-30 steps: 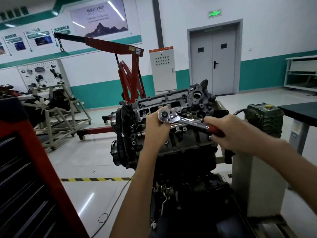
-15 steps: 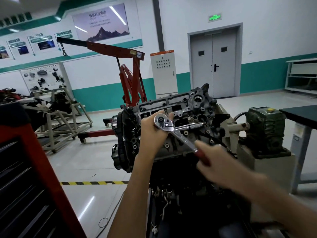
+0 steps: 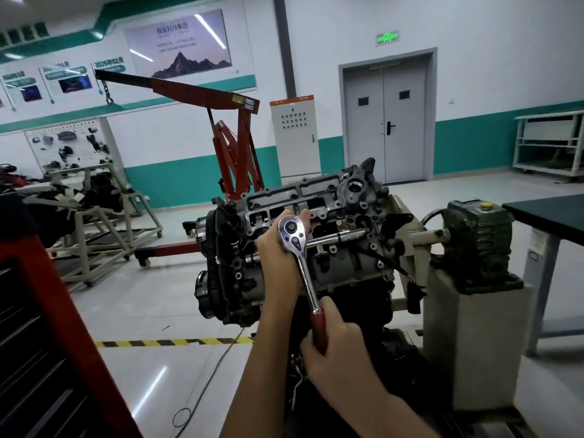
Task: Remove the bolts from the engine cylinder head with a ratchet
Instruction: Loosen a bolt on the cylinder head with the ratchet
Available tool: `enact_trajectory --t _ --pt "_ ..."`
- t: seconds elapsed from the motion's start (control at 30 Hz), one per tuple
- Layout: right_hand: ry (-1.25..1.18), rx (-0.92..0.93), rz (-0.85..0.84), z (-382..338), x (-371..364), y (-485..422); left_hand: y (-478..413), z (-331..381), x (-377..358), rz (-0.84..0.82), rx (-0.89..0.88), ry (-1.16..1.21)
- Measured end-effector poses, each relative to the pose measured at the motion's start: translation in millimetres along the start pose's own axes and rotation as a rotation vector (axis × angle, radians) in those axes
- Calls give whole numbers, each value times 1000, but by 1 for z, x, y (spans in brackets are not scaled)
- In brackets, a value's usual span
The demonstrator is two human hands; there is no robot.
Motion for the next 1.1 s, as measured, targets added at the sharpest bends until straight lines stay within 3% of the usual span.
enact_trajectory --t 0.2,0.3,0.37,0.5,0.57,0.67,0.73,0.87,0.97,1.1 --pt "462 266 -372 6 131 -61 -19 6 21 -353 12 -159" --pt "645 368 -331 5 141 -81 -9 5 19 -273 45 -71" --pt "516 314 -269 8 114 -60 1 0 18 -151 77 -3" --pt "104 185 103 2 31 -2 2 1 7 -30 97 37" --pt "-27 83 137 -7 -7 6 2 4 8 -23 136 103" --pt "22 23 28 -11 -9 4 -5 3 19 -118 58 -20" --pt "135 87 -85 -4 33 -6 -12 7 22 -209 12 -153" --pt "523 291 -317 -1 128 -55 -13 10 21 -302 3 -117" --pt "641 355 -244 5 131 -65 -2 4 15 -188 18 -28" --pt "226 184 43 11 61 -8 6 2 2 -74 41 -7"
Point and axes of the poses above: each hand's wrist, its own y-axis away from the middle knuckle, its own x-axis out of the back of the hand, z = x × y, the point moved 1 cm from there along -y, towards the middle knuckle, and after that the axes turned 5 degrees about x, right-handed, at the moved point
